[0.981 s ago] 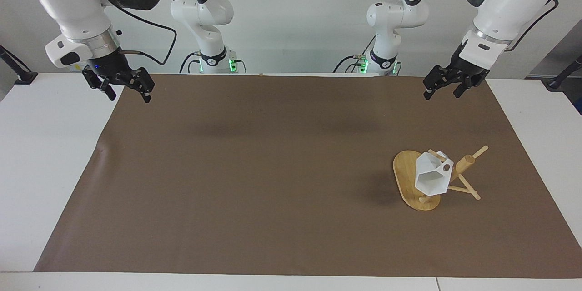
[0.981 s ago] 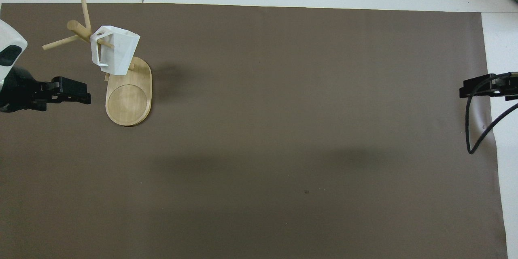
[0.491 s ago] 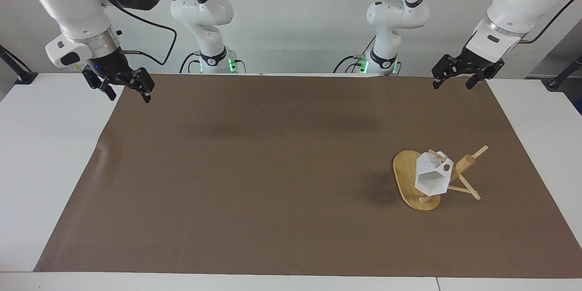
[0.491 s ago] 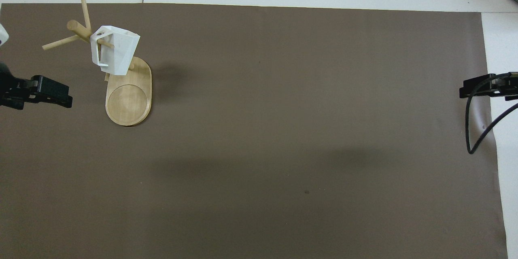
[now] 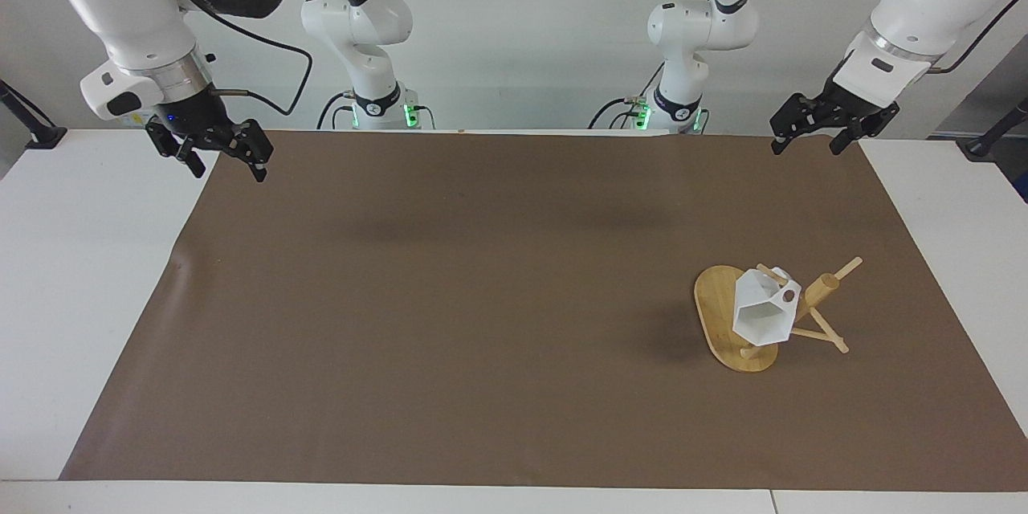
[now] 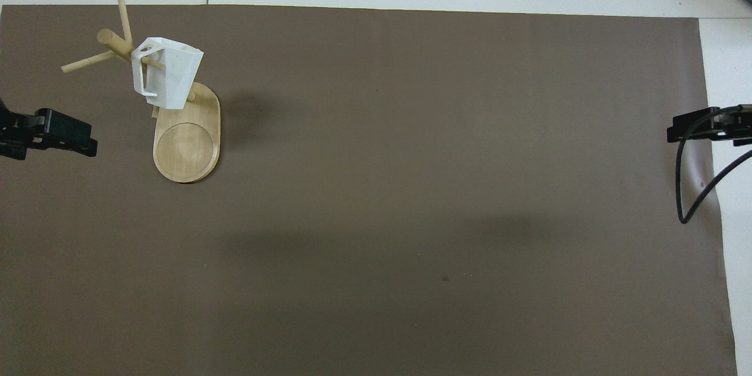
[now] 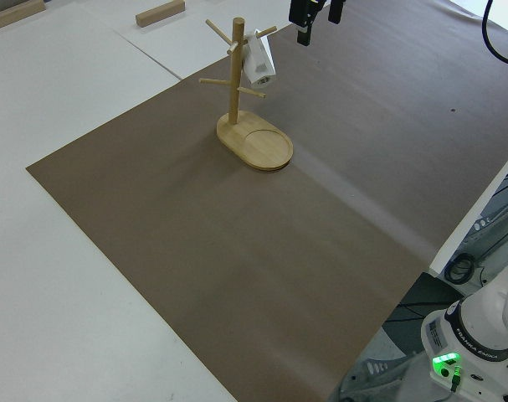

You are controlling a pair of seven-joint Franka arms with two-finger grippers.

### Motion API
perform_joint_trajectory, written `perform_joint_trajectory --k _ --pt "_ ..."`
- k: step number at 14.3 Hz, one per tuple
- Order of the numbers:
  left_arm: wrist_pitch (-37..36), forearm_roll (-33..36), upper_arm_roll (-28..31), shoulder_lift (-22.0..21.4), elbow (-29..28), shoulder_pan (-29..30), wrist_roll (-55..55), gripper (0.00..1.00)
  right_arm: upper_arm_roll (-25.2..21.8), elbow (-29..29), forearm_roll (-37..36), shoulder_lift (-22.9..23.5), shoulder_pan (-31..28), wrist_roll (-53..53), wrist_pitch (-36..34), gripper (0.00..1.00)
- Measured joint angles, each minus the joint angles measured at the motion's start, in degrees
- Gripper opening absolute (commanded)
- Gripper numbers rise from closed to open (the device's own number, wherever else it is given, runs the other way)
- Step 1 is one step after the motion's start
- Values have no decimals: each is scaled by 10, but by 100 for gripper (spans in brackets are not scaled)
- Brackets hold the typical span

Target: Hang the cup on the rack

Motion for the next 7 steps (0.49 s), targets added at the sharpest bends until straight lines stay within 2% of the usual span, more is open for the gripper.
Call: perform_joint_trajectory --k 7 --pt "-18 2 -42 -9 -4 37 0 100 0 0 0 0 0 0 0 100"
